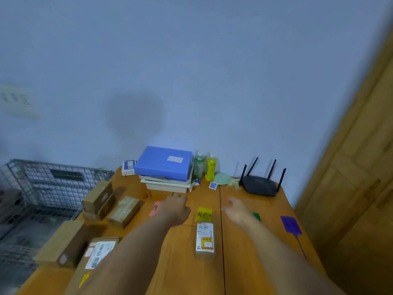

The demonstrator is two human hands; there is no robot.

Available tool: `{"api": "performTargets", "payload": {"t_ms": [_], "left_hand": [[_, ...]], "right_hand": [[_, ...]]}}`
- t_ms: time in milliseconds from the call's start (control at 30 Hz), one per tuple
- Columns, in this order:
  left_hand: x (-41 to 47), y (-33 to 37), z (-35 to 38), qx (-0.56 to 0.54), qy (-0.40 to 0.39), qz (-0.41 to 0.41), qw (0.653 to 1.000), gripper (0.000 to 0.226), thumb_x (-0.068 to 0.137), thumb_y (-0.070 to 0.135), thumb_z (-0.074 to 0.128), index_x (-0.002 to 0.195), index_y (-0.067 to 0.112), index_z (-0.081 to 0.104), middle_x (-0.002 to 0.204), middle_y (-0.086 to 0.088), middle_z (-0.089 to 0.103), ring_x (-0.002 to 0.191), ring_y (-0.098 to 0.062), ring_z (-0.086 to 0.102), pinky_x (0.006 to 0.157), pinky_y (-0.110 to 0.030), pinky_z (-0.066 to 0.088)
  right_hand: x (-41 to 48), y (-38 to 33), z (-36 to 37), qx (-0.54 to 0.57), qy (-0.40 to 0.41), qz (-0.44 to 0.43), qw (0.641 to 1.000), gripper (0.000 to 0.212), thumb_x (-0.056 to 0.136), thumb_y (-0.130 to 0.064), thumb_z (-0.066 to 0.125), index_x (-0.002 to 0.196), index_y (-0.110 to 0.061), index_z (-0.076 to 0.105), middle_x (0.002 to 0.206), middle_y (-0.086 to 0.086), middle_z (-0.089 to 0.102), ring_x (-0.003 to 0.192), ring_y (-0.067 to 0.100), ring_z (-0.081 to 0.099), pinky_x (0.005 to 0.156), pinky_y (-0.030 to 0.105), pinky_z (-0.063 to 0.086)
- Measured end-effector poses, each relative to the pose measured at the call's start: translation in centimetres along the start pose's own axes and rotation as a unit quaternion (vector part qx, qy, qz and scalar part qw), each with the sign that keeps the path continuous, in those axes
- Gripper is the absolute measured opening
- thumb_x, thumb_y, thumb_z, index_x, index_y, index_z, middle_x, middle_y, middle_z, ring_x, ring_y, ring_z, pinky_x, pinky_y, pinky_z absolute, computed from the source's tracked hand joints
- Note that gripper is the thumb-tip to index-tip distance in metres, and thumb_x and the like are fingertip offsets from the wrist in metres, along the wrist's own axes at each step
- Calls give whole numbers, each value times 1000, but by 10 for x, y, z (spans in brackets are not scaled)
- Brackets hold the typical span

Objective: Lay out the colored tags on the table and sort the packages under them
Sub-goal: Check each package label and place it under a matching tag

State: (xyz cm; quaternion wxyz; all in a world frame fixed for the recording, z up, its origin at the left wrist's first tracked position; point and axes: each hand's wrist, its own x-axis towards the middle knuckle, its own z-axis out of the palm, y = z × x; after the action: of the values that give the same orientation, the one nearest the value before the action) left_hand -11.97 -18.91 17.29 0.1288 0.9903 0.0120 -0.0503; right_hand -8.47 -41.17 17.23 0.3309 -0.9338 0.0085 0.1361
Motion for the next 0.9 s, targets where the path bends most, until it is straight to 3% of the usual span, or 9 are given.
{"api": "performTargets", "payload": {"t_ms": [167, 333, 633, 900], "left_hand": [[-14, -2, -99, 105, 30, 27, 994, 55, 104, 48, 30, 145, 14, 43, 147, -11, 45, 136, -33, 40, 106, -49, 40], [-24, -47, -157, 131, 62, 33, 989, 59, 103, 50, 25, 150, 16, 38, 152, -9, 41, 139, -31, 36, 109, -48, 37], [-34, -208, -239, 160, 78, 66, 982, 59, 102, 54, 23, 144, 18, 44, 144, -8, 46, 133, -29, 41, 103, -46, 41], [-42, -337, -277, 130, 70, 18, 989, 62, 103, 56, 23, 147, 17, 41, 147, -11, 47, 133, -31, 44, 102, -48, 42]], "right_hand": [[-24, -99, -62, -153, 46, -95, 983, 51, 100, -37, 47, 144, -13, 47, 149, 11, 49, 132, 29, 49, 103, 36, 45], [-45, -177, -66, -192, 82, -127, 970, 52, 100, -38, 46, 146, -14, 45, 150, 10, 47, 135, 29, 46, 103, 38, 44], [-61, -315, 7, -180, 130, -109, 969, 57, 98, -41, 48, 150, -18, 41, 154, 7, 44, 135, 28, 47, 103, 38, 44], [-69, -412, 84, -172, 127, -106, 971, 58, 99, -39, 49, 151, -18, 40, 154, 7, 44, 135, 28, 47, 103, 39, 43]]}}
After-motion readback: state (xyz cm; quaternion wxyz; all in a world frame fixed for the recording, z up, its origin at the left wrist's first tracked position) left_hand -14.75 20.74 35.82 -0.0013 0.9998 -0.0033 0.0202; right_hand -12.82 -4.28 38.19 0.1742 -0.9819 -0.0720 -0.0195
